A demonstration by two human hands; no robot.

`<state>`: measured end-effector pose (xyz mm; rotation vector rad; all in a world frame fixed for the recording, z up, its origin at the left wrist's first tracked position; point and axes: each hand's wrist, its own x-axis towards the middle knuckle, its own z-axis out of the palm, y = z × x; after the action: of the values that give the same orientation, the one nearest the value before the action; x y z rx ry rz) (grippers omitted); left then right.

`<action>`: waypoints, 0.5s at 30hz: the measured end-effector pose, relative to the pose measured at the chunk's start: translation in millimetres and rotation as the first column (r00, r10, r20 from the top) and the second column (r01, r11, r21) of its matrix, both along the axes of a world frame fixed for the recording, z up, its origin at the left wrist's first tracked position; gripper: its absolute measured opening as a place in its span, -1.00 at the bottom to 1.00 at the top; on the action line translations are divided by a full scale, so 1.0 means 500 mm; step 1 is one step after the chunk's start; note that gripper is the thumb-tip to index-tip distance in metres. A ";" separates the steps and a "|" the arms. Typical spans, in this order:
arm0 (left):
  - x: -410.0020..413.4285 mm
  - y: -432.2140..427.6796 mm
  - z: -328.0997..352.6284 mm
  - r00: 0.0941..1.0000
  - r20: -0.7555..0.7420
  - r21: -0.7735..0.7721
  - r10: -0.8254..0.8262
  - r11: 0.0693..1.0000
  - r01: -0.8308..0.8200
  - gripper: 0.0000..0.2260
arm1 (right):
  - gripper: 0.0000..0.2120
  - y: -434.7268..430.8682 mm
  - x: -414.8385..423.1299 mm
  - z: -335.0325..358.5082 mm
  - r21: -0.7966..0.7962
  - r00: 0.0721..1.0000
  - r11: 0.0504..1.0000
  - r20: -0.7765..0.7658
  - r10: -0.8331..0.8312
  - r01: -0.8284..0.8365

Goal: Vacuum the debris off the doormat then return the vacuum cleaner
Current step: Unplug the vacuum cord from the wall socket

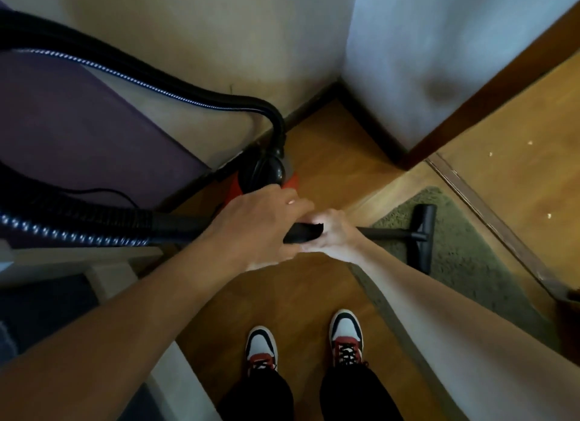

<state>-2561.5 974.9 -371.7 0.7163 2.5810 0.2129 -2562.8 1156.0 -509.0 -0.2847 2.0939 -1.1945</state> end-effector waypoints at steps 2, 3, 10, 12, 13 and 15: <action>0.036 -0.019 0.033 0.993 0.013 0.255 0.121 0.959 -0.120 -0.50 | -0.80 -0.004 -0.016 0.004 0.021 1.000 1.000 -0.028 -0.011 0.011; 0.058 -0.027 0.047 0.983 0.028 0.341 0.183 0.923 -0.181 -0.49 | -0.83 -0.008 -0.027 0.011 0.017 0.999 1.000 -0.044 -0.008 0.009; 0.187 -0.114 0.006 0.827 0.023 0.577 0.561 0.668 -0.470 -0.52 | -0.73 -0.079 -0.090 0.049 -0.146 0.974 0.989 -0.221 -0.039 0.006; 0.209 -0.142 -0.015 0.772 0.041 0.588 0.635 0.609 -0.532 -0.51 | -0.66 -0.111 -0.106 0.062 -0.201 0.953 0.979 -0.292 -0.076 0.016; 0.218 -0.156 -0.024 0.748 0.045 0.593 0.662 0.585 -0.553 -0.50 | -0.64 -0.128 -0.115 0.074 -0.230 0.950 0.973 -0.299 -0.092 0.022; 0.231 -0.186 -0.042 0.712 0.023 0.599 0.702 0.560 -0.572 -0.48 | -0.64 -0.167 -0.136 0.100 -0.270 0.936 0.963 -0.332 -0.113 0.020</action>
<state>-2445.9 881.9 -392.9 -0.1178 2.8983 1.2596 -2630.5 1072.6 -458.9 -0.5868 2.2509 -1.5617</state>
